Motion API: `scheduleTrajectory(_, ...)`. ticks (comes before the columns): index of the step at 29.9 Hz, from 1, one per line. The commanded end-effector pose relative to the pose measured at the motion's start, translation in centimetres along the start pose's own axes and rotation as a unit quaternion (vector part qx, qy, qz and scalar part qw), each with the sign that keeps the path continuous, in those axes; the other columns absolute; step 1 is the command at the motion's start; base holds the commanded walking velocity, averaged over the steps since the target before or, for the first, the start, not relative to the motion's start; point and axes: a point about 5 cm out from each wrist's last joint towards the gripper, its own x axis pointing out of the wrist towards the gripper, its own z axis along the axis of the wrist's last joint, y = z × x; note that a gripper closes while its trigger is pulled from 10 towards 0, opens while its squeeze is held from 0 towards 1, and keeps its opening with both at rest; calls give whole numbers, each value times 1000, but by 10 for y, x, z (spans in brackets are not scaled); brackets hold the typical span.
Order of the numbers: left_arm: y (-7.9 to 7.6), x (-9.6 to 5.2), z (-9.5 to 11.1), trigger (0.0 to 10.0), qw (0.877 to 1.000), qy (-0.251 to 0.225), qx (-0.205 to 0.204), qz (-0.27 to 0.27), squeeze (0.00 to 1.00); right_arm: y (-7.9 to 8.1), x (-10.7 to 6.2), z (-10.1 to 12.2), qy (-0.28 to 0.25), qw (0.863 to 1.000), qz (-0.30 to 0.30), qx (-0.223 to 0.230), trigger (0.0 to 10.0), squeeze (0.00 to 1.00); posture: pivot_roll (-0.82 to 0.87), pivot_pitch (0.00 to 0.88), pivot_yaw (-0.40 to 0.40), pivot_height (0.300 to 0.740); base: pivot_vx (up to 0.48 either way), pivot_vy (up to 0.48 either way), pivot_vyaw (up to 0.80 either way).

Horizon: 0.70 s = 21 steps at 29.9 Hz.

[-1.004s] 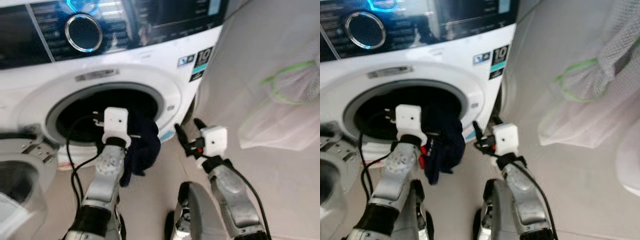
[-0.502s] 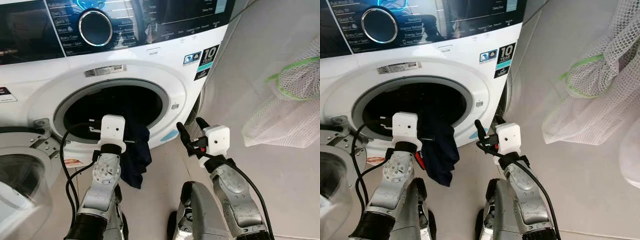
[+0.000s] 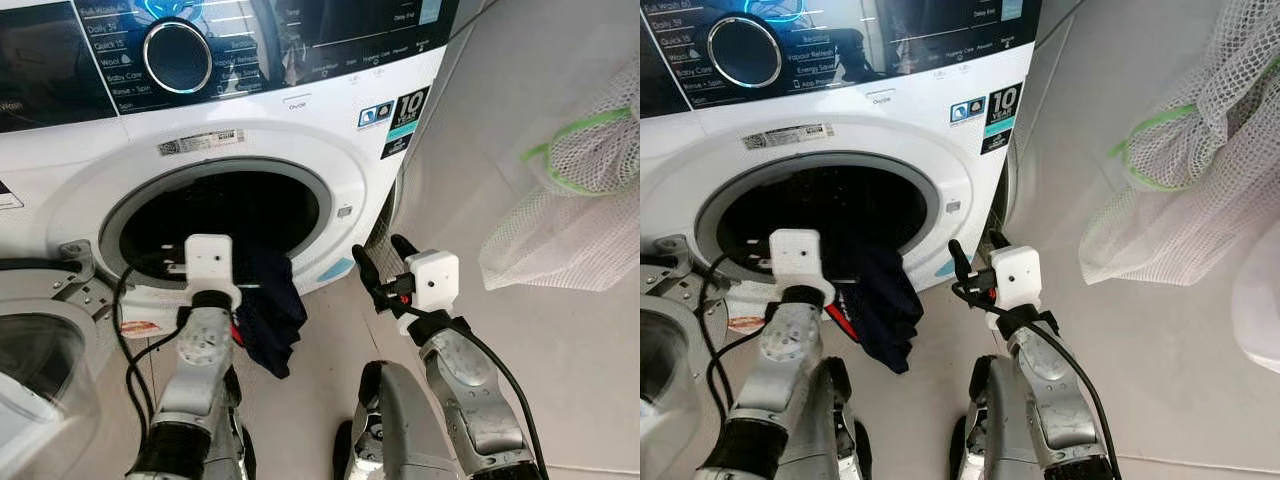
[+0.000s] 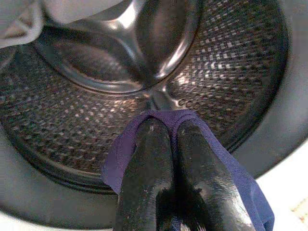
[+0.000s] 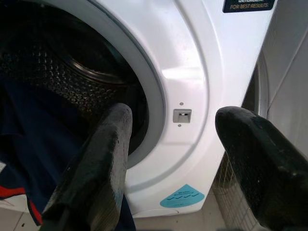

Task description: Clothes washing

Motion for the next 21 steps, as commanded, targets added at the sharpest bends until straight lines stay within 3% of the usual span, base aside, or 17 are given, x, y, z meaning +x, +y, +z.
scheduleTrajectory(1, 1, 3, 2, 10000, 1000, 0, -4, -1, 0, 0, -4, -3, 5, 1000, 0, 0, 10000, 0, 97, 293, -85, 561, 0, 0, 0)
scheduleTrajectory(21, -7, 3, 9, 10000, 1000, -19, -9, -10, 0, -1, -4, -3, 9, 1000, -2, -2, 10000, 0, 95, 304, -87, 561, 0, 0, 0)
